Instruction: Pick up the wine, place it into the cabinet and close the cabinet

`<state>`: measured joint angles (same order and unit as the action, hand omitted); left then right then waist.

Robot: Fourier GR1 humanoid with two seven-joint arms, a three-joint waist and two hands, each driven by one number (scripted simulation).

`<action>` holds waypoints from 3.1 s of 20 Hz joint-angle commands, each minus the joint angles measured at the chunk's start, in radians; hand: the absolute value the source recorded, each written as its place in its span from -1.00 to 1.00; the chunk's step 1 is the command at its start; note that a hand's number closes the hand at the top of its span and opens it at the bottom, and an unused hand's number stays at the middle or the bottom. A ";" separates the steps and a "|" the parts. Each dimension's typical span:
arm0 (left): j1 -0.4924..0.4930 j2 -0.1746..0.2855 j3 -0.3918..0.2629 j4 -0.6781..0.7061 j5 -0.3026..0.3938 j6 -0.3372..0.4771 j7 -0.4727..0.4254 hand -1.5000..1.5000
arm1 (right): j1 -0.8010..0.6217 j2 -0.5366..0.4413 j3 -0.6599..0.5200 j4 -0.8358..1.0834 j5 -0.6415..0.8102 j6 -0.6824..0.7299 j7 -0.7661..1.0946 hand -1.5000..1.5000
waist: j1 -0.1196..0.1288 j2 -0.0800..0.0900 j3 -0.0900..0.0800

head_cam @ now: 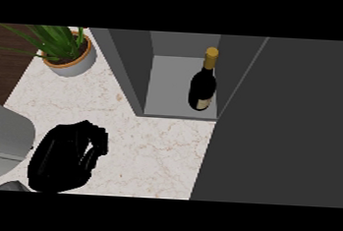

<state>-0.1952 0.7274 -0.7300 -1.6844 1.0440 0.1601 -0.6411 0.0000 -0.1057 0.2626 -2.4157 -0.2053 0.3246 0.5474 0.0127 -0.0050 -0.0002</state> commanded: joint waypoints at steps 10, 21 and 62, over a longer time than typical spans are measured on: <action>0.265 0.224 0.273 -0.018 0.162 -0.244 -0.055 -1.00 | -0.082 0.105 0.539 -0.056 0.140 -0.195 0.150 1.00 | -0.005 -0.003 -0.002; 0.410 0.346 0.410 0.056 0.215 -0.418 -0.094 -1.00 | -0.407 0.102 0.741 0.198 0.255 -0.578 0.111 1.00 | 0.032 -0.007 -0.005; 0.464 0.373 0.639 0.199 0.221 -0.689 0.007 -1.00 | -1.148 0.097 0.192 1.229 -0.470 0.006 0.073 1.00 | 0.064 0.017 -0.002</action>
<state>0.2408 1.0505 -0.2107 -1.6073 1.2347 -0.5127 -0.5905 -1.1271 -0.0068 0.4689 -1.2867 -0.6056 0.2000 0.5998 0.0745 0.0169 -0.0019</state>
